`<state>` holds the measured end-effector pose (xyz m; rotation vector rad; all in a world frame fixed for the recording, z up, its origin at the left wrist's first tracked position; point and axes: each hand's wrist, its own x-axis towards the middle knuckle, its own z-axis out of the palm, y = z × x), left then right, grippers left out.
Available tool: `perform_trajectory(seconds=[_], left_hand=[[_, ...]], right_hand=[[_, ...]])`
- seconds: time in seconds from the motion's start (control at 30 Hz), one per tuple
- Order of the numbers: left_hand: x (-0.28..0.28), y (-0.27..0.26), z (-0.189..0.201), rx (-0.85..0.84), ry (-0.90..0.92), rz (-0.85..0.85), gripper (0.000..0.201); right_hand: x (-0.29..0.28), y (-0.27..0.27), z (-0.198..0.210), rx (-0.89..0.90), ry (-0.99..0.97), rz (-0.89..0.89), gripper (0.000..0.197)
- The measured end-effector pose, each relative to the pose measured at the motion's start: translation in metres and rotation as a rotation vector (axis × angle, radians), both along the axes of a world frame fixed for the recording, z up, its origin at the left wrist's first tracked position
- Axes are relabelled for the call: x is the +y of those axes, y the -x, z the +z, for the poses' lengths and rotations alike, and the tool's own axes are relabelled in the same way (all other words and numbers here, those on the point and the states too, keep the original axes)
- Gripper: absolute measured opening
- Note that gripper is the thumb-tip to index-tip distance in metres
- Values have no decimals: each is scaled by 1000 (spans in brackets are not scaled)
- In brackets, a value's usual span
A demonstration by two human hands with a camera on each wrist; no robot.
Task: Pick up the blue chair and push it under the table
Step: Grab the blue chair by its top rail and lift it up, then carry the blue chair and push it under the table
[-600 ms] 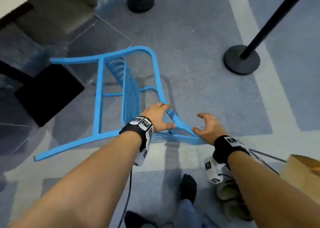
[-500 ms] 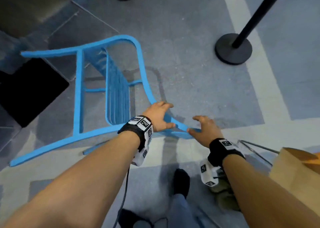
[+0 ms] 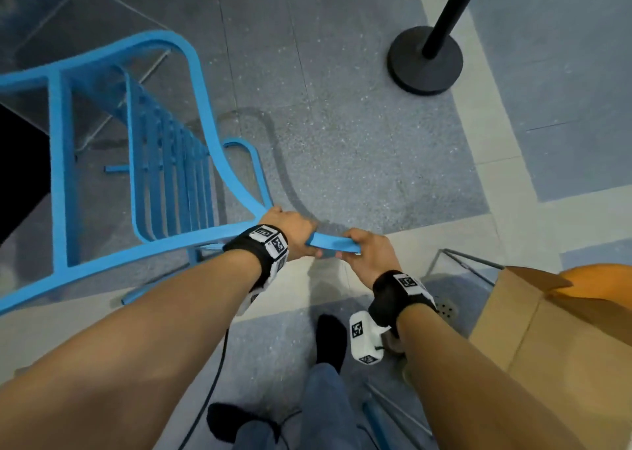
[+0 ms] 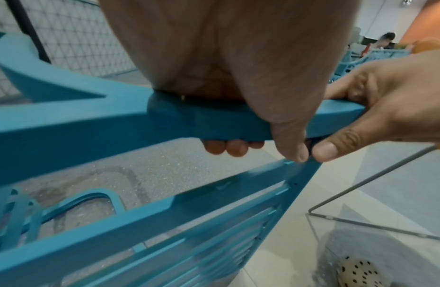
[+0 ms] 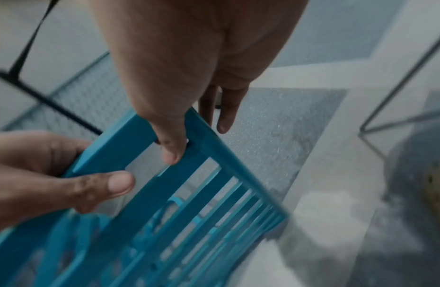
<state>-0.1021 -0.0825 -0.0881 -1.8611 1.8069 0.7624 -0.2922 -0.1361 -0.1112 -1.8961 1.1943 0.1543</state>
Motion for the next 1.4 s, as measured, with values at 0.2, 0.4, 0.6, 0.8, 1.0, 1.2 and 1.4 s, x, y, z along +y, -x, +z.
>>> perform_trajectory(seconds=[0.2,0.4,0.6,0.8,1.0,1.2,1.4], left_hand=[[21,-49,93,10,93,36,51],[84,-93,211,62,189,154,50],[192,-134,305,174,423,456,49],[341,-136,332,224,501,623,55],[461,-97,351,194,665,803,45],[475,-66,375,-265,380,843,48],[519,-72,352,-419,146,938,30]], right_hand=[[23,-38,69,-351,-30,-263,21],[37,-89,182,-262,110,313,14],[109,-151,293,-490,326,404,19],[157,-159,302,-178,326,703,46],[233,-189,317,-62,475,1067,17],[314,-213,325,-135,396,1162,23],[284,-212,295,15,443,1309,14]])
